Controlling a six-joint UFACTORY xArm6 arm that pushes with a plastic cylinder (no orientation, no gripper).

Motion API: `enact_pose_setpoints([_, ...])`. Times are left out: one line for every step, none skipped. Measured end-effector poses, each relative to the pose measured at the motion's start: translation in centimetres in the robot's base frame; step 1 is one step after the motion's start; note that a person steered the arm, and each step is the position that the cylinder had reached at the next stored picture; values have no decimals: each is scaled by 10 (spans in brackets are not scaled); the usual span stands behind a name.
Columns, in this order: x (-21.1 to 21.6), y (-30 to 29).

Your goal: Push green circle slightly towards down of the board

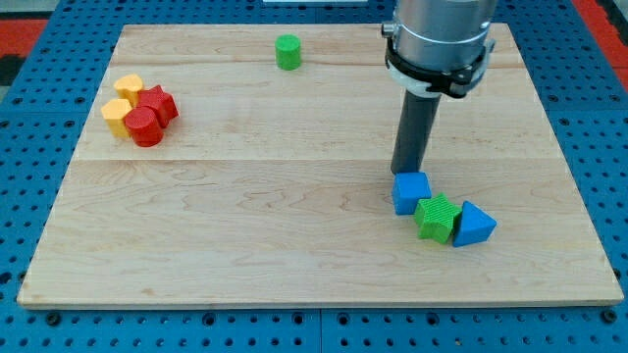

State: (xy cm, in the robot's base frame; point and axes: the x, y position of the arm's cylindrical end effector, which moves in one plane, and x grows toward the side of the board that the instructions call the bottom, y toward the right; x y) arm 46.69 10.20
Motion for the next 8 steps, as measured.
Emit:
enact_pose_setpoints([0, -12])
enact_pose_setpoints([-49, -25])
enact_pose_setpoints([-101, -54])
enact_pose_setpoints([-135, -118])
enact_pose_setpoints([-157, -192])
enact_pose_setpoints([-202, -242])
enact_pose_setpoints([-250, -236])
enact_pose_setpoints([-236, -175])
